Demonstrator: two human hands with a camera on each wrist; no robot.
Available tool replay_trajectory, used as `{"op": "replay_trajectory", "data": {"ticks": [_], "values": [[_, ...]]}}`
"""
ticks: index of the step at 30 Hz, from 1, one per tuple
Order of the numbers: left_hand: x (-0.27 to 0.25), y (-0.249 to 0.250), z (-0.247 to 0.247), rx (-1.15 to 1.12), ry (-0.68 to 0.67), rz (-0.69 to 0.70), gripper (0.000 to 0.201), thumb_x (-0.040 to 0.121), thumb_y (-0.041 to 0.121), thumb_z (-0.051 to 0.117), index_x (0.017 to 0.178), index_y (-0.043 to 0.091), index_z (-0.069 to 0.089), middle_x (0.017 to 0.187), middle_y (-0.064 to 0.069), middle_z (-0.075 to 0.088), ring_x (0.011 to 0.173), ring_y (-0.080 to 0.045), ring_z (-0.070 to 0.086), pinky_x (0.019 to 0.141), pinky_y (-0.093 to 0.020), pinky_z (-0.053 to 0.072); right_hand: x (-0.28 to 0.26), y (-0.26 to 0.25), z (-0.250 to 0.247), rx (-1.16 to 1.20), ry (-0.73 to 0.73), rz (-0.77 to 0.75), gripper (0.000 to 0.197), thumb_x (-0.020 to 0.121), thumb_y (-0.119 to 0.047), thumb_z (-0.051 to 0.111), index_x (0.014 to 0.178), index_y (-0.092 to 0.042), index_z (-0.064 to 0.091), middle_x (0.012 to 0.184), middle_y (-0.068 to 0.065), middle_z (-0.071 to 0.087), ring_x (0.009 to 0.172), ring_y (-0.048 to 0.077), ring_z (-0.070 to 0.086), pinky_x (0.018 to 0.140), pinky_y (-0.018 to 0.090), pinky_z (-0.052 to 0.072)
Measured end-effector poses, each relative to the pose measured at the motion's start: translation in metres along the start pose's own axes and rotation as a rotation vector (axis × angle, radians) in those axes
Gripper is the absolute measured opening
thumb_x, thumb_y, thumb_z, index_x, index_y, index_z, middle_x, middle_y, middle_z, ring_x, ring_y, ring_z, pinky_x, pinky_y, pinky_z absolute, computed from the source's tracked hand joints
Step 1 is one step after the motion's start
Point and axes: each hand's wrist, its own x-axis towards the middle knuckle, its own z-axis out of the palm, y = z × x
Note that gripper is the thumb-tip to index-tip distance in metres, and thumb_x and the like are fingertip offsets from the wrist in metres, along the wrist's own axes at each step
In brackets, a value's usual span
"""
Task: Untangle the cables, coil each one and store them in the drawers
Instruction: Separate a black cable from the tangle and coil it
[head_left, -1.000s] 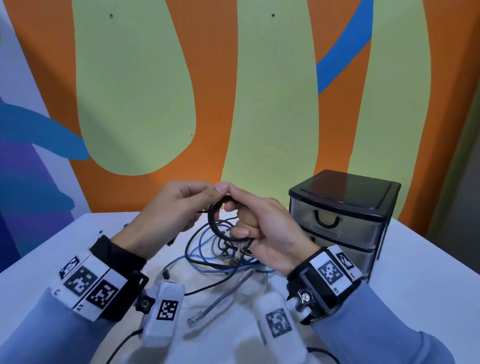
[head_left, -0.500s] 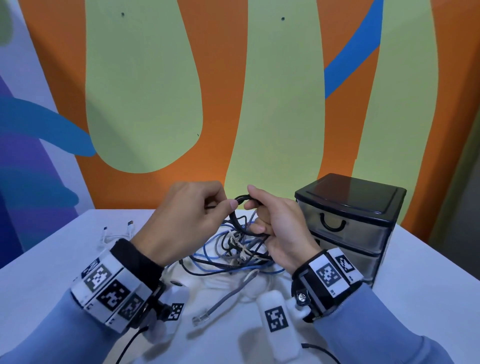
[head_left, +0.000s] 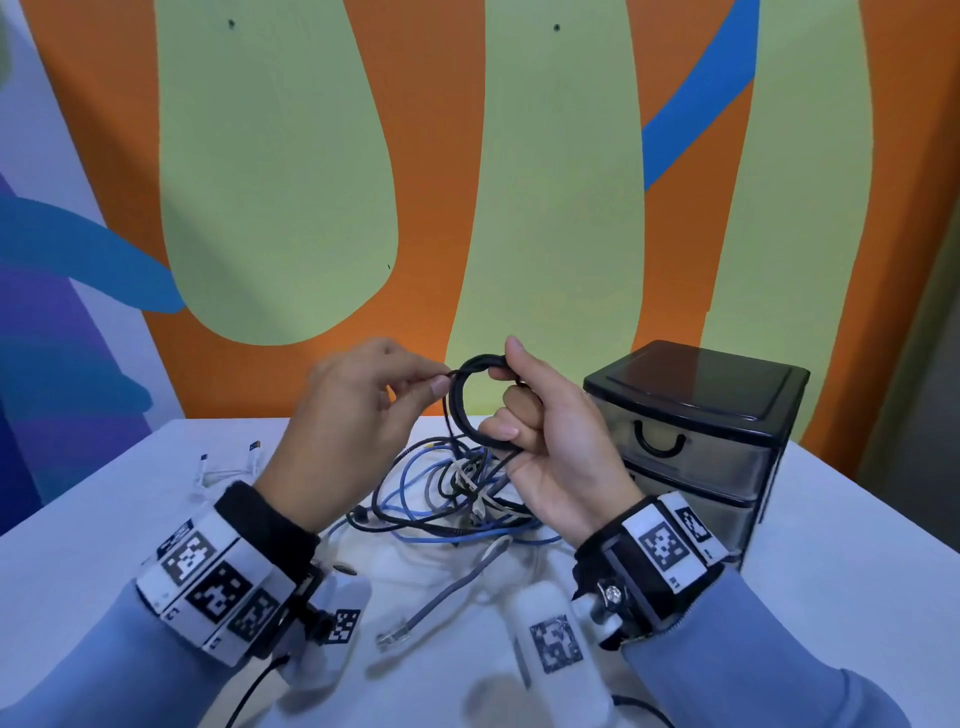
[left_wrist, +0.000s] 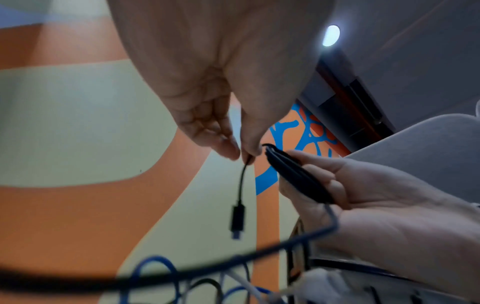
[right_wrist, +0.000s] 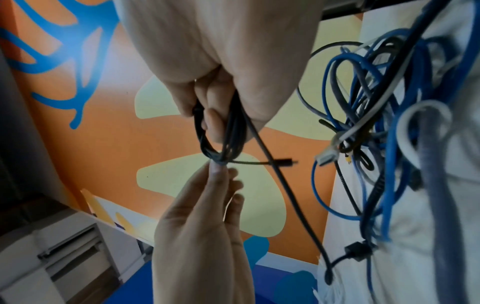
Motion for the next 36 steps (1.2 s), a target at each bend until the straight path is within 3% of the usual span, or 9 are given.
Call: {"op": "replay_trajectory", "data": {"ticks": [3, 6, 12, 17, 21, 25, 29, 34, 36], "values": [[-0.001, 0.014, 0.005, -0.322, -0.067, -0.231, 0.018, 0.102, 0.007, 0.068, 0.101, 0.017, 0.083, 0.085, 0.004, 0.080, 0.081, -0.009, 0.074, 0.081, -0.023, 0.059, -0.001, 0.006, 0.002, 0.018, 0.016, -0.065, 0.022, 0.105, -0.026, 0.061, 0.094, -0.007, 0.056, 0.049, -0.008, 0.017, 0.041, 0.008, 0.019, 0.046, 0.020, 0.033], [-0.003, 0.025, 0.007, -0.694, -0.083, -0.424, 0.028, 0.099, -0.007, 0.057, 0.103, 0.005, 0.081, 0.098, -0.015, 0.082, 0.098, -0.030, 0.079, 0.096, -0.035, 0.062, 0.000, 0.011, 0.001, -0.036, 0.057, -0.106, 0.024, 0.105, -0.032, 0.060, 0.091, -0.013, 0.057, 0.054, -0.006, 0.021, 0.051, 0.014, 0.024, 0.057, 0.025, 0.039], [-0.008, 0.032, 0.015, -0.743, 0.016, -0.446, 0.030, 0.084, -0.003, 0.083, 0.112, 0.006, 0.075, 0.098, -0.009, 0.083, 0.092, -0.020, 0.080, 0.086, -0.025, 0.061, 0.003, 0.017, -0.004, -0.197, 0.070, -0.130, 0.032, 0.104, -0.046, 0.058, 0.082, -0.024, 0.064, 0.062, -0.005, 0.025, 0.052, 0.012, 0.021, 0.060, 0.035, 0.017], [-0.008, 0.032, 0.015, -0.831, 0.037, -0.484, 0.041, 0.085, 0.009, 0.085, 0.122, 0.018, 0.071, 0.096, -0.014, 0.081, 0.103, -0.031, 0.076, 0.105, -0.037, 0.050, 0.003, 0.012, -0.005, -0.305, 0.087, -0.124, 0.033, 0.102, -0.052, 0.059, 0.083, -0.027, 0.068, 0.083, -0.003, 0.048, 0.052, 0.012, 0.034, 0.063, 0.032, 0.027], [-0.005, 0.027, 0.014, -1.020, -0.090, -0.512, 0.050, 0.084, 0.006, 0.081, 0.131, 0.015, 0.067, 0.091, -0.015, 0.069, 0.092, -0.026, 0.063, 0.094, -0.038, 0.044, 0.005, 0.007, -0.008, -0.347, 0.091, -0.112, 0.034, 0.102, -0.050, 0.059, 0.081, -0.025, 0.066, 0.088, 0.000, 0.056, 0.054, 0.013, 0.042, 0.063, 0.032, 0.032], [-0.003, 0.023, 0.010, -1.004, -0.100, -0.524, 0.040, 0.091, -0.002, 0.064, 0.127, 0.014, 0.069, 0.086, -0.015, 0.055, 0.086, -0.026, 0.044, 0.081, -0.034, 0.040, 0.000, 0.005, -0.005, -0.360, 0.038, -0.075, 0.031, 0.107, -0.042, 0.056, 0.088, -0.019, 0.063, 0.071, -0.002, 0.051, 0.055, 0.014, 0.041, 0.062, 0.030, 0.031], [-0.002, 0.020, 0.006, -0.654, -0.151, -0.338, 0.043, 0.095, -0.003, 0.069, 0.126, 0.027, 0.070, 0.088, -0.013, 0.068, 0.087, -0.020, 0.062, 0.087, -0.027, 0.050, 0.000, 0.002, -0.002, -0.112, 0.014, -0.001, 0.026, 0.109, -0.033, 0.052, 0.098, -0.010, 0.055, 0.065, -0.002, 0.038, 0.055, 0.012, 0.037, 0.064, 0.028, 0.035], [0.001, 0.012, 0.001, -0.548, -0.082, -0.300, 0.031, 0.081, 0.020, 0.078, 0.111, 0.030, 0.077, 0.094, -0.005, 0.082, 0.098, -0.028, 0.074, 0.096, -0.046, 0.054, -0.001, 0.007, 0.000, 0.024, -0.032, 0.042, 0.026, 0.108, -0.032, 0.053, 0.101, -0.007, 0.054, 0.065, 0.000, 0.034, 0.054, 0.014, 0.034, 0.071, 0.032, 0.041], [0.001, 0.008, 0.000, -0.504, -0.073, -0.284, 0.028, 0.086, 0.015, 0.079, 0.111, 0.028, 0.078, 0.091, -0.003, 0.082, 0.094, -0.020, 0.075, 0.091, -0.034, 0.057, -0.002, 0.006, 0.000, -0.010, -0.076, 0.060, 0.023, 0.106, -0.032, 0.057, 0.107, -0.008, 0.054, 0.067, 0.002, 0.037, 0.059, 0.017, 0.035, 0.072, 0.033, 0.049]]}}
